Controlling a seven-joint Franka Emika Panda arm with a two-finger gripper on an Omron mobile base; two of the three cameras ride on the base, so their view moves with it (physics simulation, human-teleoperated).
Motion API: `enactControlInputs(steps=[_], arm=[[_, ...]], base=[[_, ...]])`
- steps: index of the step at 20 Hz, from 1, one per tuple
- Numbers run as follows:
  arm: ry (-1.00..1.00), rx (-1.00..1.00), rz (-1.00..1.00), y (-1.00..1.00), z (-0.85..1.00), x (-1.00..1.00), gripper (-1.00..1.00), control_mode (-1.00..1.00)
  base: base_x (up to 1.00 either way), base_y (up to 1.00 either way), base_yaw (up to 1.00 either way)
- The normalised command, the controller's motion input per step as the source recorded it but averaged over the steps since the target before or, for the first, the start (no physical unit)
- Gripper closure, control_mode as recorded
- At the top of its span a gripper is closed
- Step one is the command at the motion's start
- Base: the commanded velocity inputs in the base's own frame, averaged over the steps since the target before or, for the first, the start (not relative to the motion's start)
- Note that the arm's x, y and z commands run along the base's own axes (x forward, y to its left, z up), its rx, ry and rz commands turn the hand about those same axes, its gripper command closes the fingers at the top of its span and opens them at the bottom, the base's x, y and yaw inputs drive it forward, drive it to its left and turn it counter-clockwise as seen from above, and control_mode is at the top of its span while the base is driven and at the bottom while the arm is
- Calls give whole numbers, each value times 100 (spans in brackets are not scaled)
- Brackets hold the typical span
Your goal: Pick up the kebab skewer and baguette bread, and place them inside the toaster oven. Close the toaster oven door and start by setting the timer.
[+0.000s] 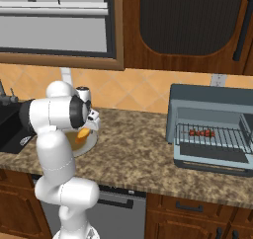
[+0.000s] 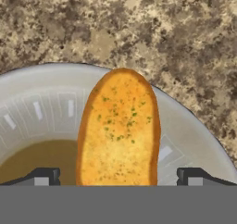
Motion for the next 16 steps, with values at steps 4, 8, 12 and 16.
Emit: enactControlInputs(steps=[4,8,12,16], arm=[[0,0,-7,0,-13,0,-100,-100],[0,0,-4,0,-17,0,-100,-100],[0,0,-3,0,-13,0,-100,-100],[0,0,-3,0,-13,0,-100,-100]], base=[[0,0,0],[0,0,0],[0,0,0],[0,0,0]])
